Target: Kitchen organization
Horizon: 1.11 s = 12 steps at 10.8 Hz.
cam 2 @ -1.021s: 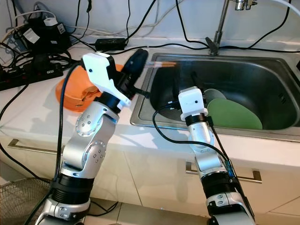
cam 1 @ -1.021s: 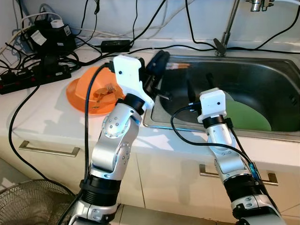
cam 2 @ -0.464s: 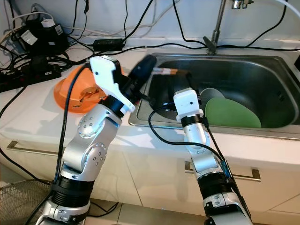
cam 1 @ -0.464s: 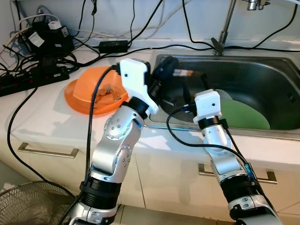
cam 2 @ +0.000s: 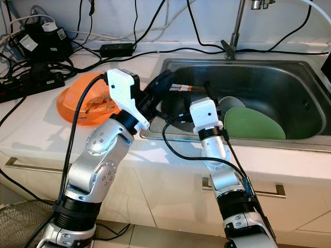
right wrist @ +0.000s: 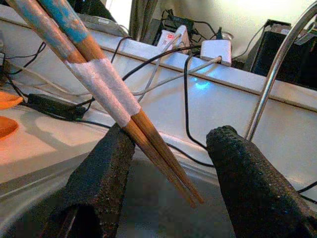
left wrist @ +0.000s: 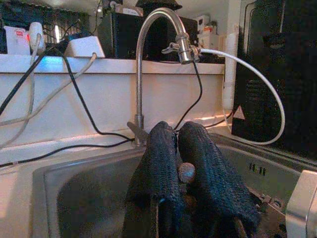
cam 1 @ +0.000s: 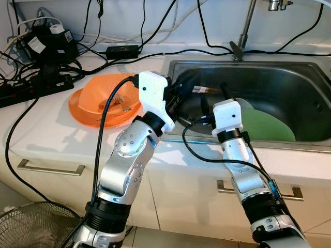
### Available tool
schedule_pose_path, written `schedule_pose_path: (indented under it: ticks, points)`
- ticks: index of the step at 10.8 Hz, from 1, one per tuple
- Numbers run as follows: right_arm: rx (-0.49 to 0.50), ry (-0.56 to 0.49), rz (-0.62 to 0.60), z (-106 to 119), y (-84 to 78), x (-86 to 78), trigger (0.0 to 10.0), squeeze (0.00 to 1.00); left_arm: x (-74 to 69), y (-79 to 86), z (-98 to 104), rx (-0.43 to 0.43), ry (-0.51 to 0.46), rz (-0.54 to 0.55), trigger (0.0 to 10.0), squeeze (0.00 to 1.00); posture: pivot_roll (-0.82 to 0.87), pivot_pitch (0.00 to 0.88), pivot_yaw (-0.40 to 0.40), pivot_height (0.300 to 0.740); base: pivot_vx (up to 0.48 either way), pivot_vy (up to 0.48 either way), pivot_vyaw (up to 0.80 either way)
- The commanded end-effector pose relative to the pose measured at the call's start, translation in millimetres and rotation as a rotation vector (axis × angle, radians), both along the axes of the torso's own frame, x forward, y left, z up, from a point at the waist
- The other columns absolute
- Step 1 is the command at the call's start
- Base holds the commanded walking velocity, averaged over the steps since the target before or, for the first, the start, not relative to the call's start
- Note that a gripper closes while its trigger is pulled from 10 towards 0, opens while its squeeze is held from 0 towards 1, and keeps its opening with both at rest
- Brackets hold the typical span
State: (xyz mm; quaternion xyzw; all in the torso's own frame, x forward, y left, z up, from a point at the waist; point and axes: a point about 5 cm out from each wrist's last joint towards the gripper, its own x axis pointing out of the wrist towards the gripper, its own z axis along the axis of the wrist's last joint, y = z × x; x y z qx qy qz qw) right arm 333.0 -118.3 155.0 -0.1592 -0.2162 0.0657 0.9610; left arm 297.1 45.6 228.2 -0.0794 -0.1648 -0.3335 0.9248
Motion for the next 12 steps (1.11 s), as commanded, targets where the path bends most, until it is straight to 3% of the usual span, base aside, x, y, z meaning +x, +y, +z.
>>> schedule_pose_path:
  ticks: [1, 6, 7, 8, 12]
  points:
    - [0.003, -0.029, 0.01, 7.8, 3.7, 2.8, 10.0, 0.0, -1.8, -2.0, -3.8, 0.033, 0.013, -0.021, 10.0, 0.0, 0.06, 0.0, 0.097, 0.74, 0.0, 0.0, 0.0]
    - [0.003, -0.013, 0.011, 4.4, 5.1, 1.9, 10.0, 0.0, -2.5, -5.8, -5.2, 0.046, 0.021, -0.04, 10.0, 0.0, 0.07, 0.0, 0.093, 0.74, 0.0, 0.0, 0.0]
    - [0.003, -0.014, 0.014, 4.9, 5.3, 2.0, 1.3, 0.0, -1.8, -5.1, -5.0, 0.049, 0.019, -0.032, 10.0, 0.0, 0.07, 0.0, 0.09, 0.74, 0.0, 0.0, 0.0]
    - [0.002, -0.015, 0.017, 4.9, 5.4, 2.2, 0.0, 0.0, -1.2, -4.1, -4.8, 0.049, 0.018, -0.024, 10.0, 0.0, 0.08, 0.0, 0.088, 0.74, 0.0, 0.0, 0.0]
    - [0.002, -0.009, 0.023, 4.1, 6.4, 2.6, 0.0, 0.0, 0.4, -2.2, -3.2, 0.046, 0.015, -0.012, 10.0, 0.0, 0.07, 0.0, 0.09, 0.74, 0.0, 0.0, 0.0]
